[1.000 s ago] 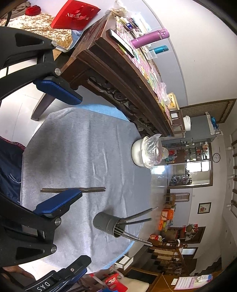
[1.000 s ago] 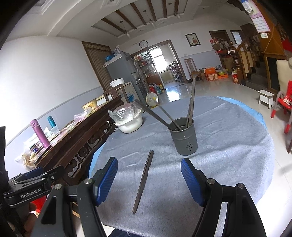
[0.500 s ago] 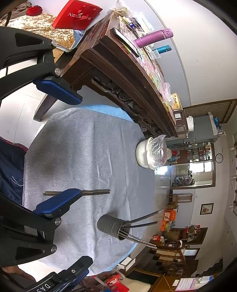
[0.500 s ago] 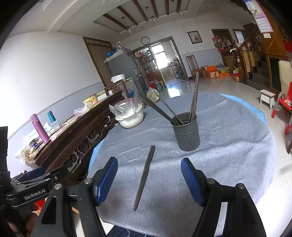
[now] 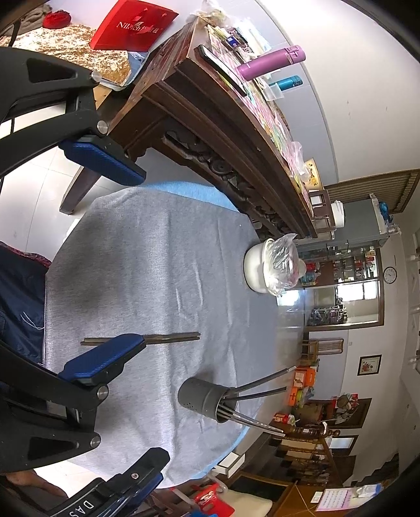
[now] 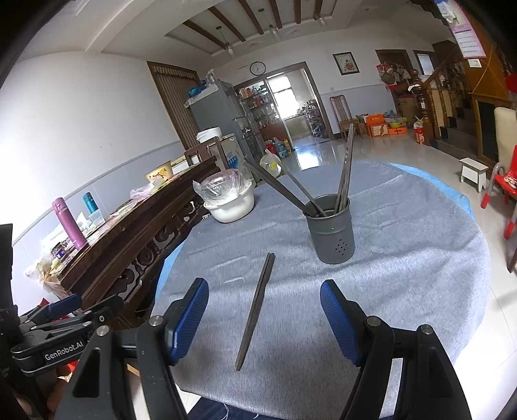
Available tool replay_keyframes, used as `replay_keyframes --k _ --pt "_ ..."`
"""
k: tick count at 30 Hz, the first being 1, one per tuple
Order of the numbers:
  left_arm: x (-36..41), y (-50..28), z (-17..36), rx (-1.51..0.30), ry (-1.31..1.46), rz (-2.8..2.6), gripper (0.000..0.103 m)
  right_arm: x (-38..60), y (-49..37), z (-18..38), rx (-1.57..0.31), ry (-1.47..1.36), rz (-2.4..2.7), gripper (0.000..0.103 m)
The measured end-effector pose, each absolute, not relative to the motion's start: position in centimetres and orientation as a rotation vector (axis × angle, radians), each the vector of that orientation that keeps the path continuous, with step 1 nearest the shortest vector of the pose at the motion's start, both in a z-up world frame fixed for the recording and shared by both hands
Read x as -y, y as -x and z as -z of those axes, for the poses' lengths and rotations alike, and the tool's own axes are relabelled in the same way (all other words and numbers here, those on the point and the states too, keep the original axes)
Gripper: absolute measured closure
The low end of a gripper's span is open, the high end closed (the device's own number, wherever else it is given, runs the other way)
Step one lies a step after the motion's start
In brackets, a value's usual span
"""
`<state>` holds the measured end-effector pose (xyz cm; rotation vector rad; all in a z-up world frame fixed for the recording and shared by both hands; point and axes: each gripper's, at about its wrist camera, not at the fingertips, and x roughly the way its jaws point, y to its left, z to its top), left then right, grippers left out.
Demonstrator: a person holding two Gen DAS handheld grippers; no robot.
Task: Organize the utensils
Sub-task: 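Withdraw both open grippers from the cup toward the last chopstick on the cloth, then lower the right gripper onto the last dark chopstick and grasp it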
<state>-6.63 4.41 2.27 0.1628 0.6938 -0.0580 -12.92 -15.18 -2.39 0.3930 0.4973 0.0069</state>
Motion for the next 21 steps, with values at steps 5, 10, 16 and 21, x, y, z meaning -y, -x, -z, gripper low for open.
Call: replay_keyframes --k 5,10,16,21 --pt "-4.5 6.6 -2.1 -0.693 -0.161 0.068 0.01 15.1 12.7 2.6 -0.505 -0.392 -0.008 0.028" --pt "-4.5 6.5 -1.8 -0.697 -0.162 0.074 0.01 14.9 12.5 2.9 -0.516 -0.391 -0.01 0.028" --pt "-5.6 5.4 -0.6 -0.754 -0.132 0.081 0.01 14.8 11.9 3.6 -0.553 -0.407 -0.029 0.028" --pt "-7.0 3.5 1.8 -0.843 -0.079 0.079 0.01 15.0 10.8 5.3 -0.618 -0.439 -0.044 0.029"
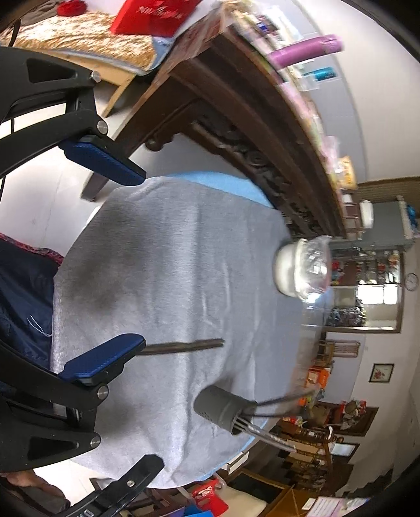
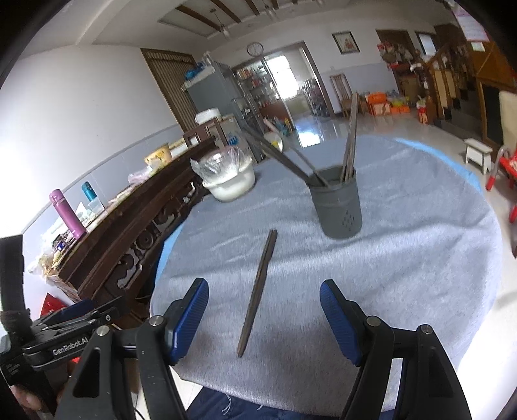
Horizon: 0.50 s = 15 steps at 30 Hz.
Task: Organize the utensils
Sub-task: 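Lower the right gripper onto the last dark chopstick and grasp it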
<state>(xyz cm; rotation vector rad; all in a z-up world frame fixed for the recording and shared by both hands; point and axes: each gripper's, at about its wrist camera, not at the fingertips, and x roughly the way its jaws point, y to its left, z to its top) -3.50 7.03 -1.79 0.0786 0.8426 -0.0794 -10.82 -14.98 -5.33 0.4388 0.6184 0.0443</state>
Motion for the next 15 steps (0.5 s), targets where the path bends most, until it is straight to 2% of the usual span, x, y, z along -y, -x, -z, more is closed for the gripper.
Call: replay_keyframes --k 3,5,7,12,15 --pt "-7.5 2.5 3.7 -0.909 -0.057 0.084 0.01 14.5 10.2 6.4 -0.656 -0.423 -0.044 0.037" --pt "-7.7 1.9 5.1 -0.962 -0.036 0.104 0.01 14.2 9.4 7.1 -0.689 -0.418 -0.057 0.051" --pt "-7.8 1.6 5.8 -0.992 -0.02 0.122 0.01 14.0 8.7 7.7 -0.715 -0.408 -0.061 0.059" --pt "-7.9 0.9 6.7 -1.001 -0.004 0.138 0.011 13.7 5.2 9.2 -0.772 -0.394 -0.075 0.063" --pt "-8.3 0.1 7.3 -1.0 0.014 0.143 0.019 13.5 2.6 9.9 -0.799 -0.38 -0.091 0.063"
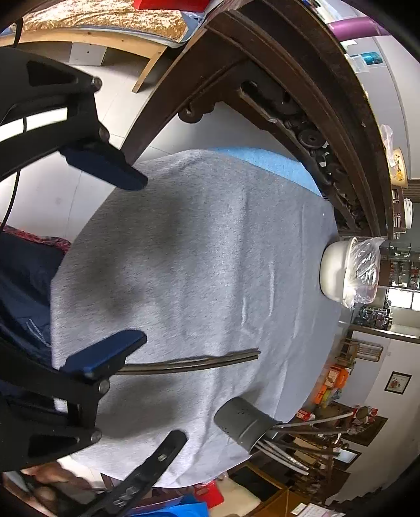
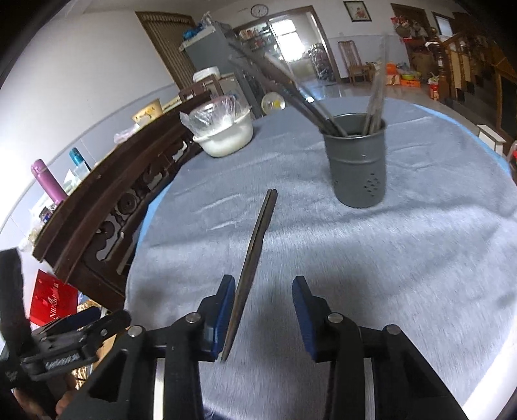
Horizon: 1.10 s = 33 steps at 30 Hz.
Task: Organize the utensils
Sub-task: 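Lower the right gripper onto the last dark chopstick and grasp it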
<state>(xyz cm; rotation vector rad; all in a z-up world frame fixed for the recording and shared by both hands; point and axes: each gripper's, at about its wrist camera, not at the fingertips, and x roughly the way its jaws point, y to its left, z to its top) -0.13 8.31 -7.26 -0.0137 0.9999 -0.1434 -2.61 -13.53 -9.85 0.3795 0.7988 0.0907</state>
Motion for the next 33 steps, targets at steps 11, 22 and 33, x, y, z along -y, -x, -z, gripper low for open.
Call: replay_keyframes --k 11,22,33 --pt "-8.6 -4.9 8.6 -1.044 0.038 0.129 0.03 12.9 -7.7 13.4 -0.903 -0.39 -0.077 0.074" --pt "-7.8 -8.7 8.2 -1.053 0.033 0.148 0.03 13.3 -11.5 15.2 -0.963 -0.431 -0.011 0.082" --pt "-6.8 -9.2 8.7 -1.074 0.019 0.142 0.03 13.1 -12.3 15.2 -1.039 -0.379 0.006 0.087"
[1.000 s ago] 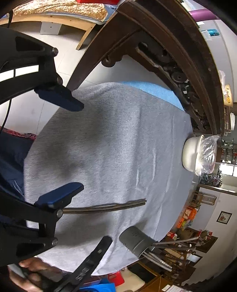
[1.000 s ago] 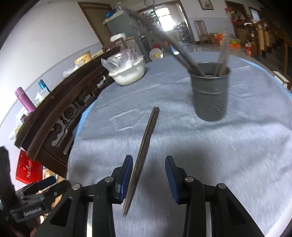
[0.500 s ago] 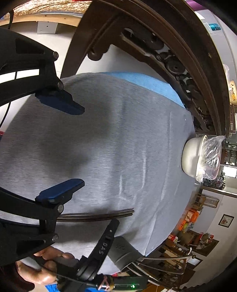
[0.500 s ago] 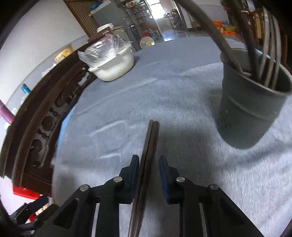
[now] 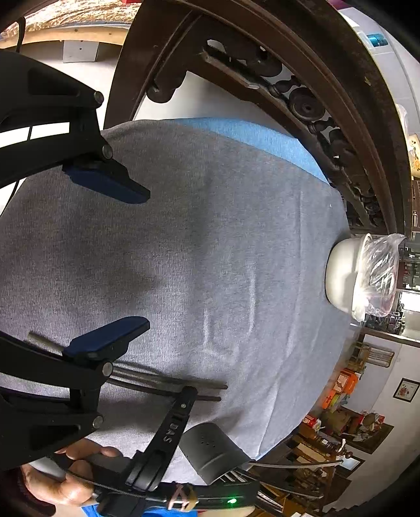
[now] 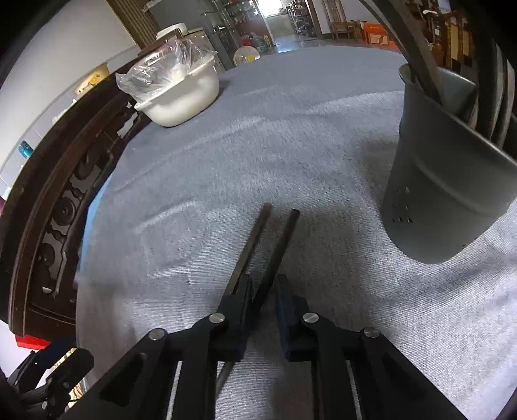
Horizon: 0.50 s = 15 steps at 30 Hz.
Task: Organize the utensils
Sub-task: 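Lower the right gripper onto the last dark chopstick and grasp it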
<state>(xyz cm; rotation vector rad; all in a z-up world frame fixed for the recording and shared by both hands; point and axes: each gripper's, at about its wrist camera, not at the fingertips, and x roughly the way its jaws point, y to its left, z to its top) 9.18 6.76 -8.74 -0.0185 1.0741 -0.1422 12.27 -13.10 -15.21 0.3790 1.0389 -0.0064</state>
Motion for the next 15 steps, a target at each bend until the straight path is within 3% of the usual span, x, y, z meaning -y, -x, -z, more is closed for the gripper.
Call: replay_keyframes --k 6,9,11,13,15 --pt "-5.6 -8.6 9.0 -1.092 0.006 0.174 0.03 13.4 -12.3 15.3 -1.016 -0.365 -0.024 0.087" --pt "-5.0 -8.2 9.2 -1.101 -0.002 0.202 0.03 13.6 -11.3 15.1 -1.007 -0.339 -0.021 0.094" --pt "-4.7 -7.9 9.4 -1.115 0.003 0.217 0.036 13.9 -10.6 15.0 -0.999 -0.343 -0.026 0.095" --pt "-4.1 -7.9 9.9 -1.144 0.009 0.251 0.056 14.4 -9.8 14.8 -0.987 -0.341 -0.031 0.095" --pt "-3.6 -7.9 10.3 -1.169 0.019 0.279 0.059 14.7 -9.1 14.4 -0.98 -0.319 -0.027 0.095"
